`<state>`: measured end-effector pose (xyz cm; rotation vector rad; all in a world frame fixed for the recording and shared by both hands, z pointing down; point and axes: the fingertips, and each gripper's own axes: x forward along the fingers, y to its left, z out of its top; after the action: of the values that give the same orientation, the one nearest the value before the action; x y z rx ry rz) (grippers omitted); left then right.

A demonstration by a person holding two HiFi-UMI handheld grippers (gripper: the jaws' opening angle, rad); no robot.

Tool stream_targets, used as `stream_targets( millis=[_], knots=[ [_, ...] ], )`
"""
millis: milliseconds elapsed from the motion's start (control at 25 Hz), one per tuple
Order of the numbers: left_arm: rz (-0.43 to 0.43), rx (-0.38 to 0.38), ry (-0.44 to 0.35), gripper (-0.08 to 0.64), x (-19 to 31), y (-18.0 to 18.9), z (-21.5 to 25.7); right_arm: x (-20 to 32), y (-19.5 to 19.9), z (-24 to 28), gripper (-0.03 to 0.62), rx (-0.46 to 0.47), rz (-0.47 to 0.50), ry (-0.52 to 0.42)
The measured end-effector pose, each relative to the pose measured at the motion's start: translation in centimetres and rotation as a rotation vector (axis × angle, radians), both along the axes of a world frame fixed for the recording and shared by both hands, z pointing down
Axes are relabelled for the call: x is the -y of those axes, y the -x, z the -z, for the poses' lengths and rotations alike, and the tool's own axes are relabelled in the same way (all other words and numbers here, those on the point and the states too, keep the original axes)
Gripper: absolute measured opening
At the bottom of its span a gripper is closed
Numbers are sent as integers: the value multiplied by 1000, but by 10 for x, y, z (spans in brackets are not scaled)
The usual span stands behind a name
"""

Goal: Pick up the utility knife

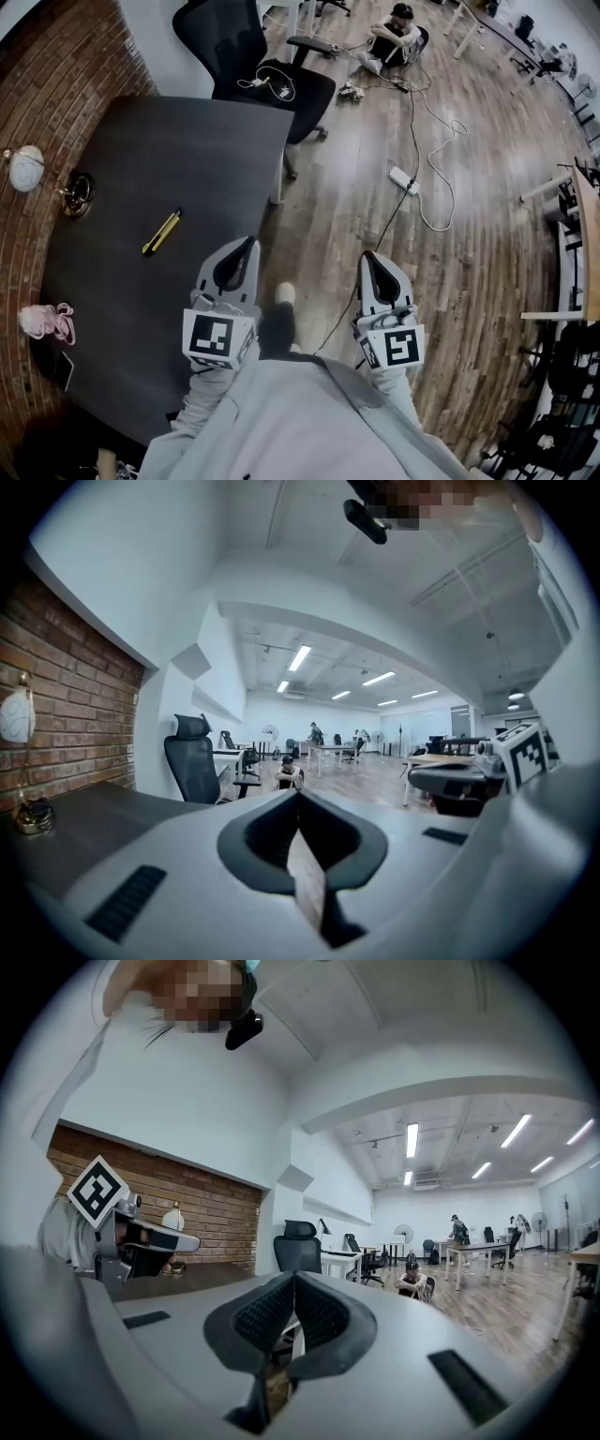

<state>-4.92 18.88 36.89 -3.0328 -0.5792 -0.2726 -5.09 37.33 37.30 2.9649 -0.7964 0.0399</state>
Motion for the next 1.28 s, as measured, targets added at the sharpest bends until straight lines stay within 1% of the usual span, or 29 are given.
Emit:
stream_targets(
  millis=[80, 200, 400, 560, 720, 920, 960, 1120, 1280],
  knots=[
    [-1, 8, 8, 20, 5, -22, -1, 9, -24, 2, 18, 0, 11, 0],
    [-1, 16, 42, 20, 8, -49, 1, 19, -54, 3, 18, 11, 26, -1],
    [14, 12, 63, 20, 22, -85, 5, 40, -95, 9, 18, 23, 50, 16],
    [62, 7, 82, 20, 44, -103, 3, 62, -123, 15, 18, 3, 94, 31],
    [142, 5, 85, 20, 71, -107, 1, 91, -142, 20, 18, -22, 170, 47],
    [291, -10, 81, 20, 117, -102, -1, 143, -160, 20, 18, -34, 326, 45],
    [336, -13, 83, 20, 128, -101, -2, 157, -166, 20, 18, -39, 370, 44],
    [577, -20, 73, 20, 176, -89, 3, 222, -190, 26, 18, -47, 601, 24],
    [767, -22, 60, 20, 226, -70, 8, 290, -197, 26, 18, -40, 789, 17]
  ],
)
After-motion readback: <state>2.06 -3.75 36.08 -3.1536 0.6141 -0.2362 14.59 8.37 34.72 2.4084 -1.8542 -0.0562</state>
